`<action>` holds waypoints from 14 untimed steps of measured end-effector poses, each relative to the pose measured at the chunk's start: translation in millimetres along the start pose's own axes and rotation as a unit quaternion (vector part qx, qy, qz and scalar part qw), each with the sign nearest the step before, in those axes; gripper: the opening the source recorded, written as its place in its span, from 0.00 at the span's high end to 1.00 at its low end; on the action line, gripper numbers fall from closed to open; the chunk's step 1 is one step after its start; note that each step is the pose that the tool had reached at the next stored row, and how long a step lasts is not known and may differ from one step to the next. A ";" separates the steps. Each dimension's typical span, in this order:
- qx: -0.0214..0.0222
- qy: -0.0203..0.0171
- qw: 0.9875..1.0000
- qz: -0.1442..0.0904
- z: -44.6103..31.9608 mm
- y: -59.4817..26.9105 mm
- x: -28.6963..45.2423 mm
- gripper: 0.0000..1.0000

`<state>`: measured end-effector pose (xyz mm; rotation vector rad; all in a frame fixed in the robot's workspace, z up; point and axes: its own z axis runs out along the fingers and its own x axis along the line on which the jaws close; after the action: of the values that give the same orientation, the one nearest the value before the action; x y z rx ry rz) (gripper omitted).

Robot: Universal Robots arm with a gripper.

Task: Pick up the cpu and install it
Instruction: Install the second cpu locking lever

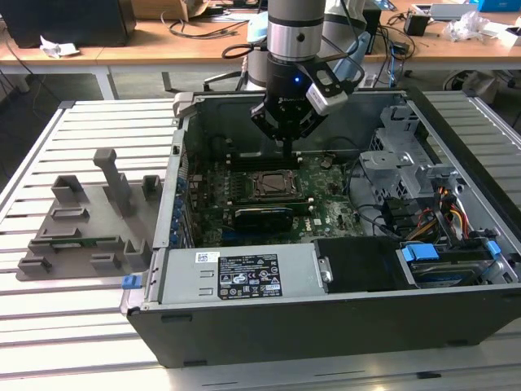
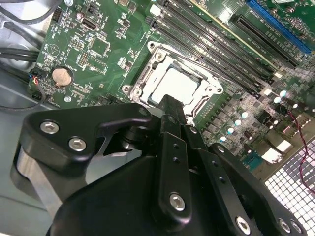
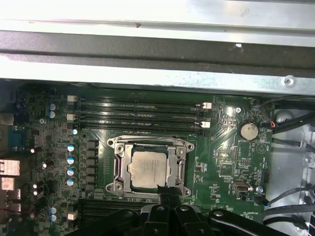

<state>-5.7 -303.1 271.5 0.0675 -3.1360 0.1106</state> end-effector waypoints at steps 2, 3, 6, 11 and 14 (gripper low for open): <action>-0.007 0.000 1.000 0.000 0.1 -0.4 0.2 0.89; -0.010 0.000 1.000 0.000 0.1 -0.6 0.7 0.89; -0.050 -0.002 0.999 0.000 1.2 -15.7 6.3 0.89; -0.052 -0.002 0.999 0.000 2.1 -26.3 6.8 0.89; -0.052 -0.002 0.999 0.000 2.6 -31.0 7.0 0.89</action>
<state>-11.4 -334.5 271.2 0.0675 -3.1399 -0.0540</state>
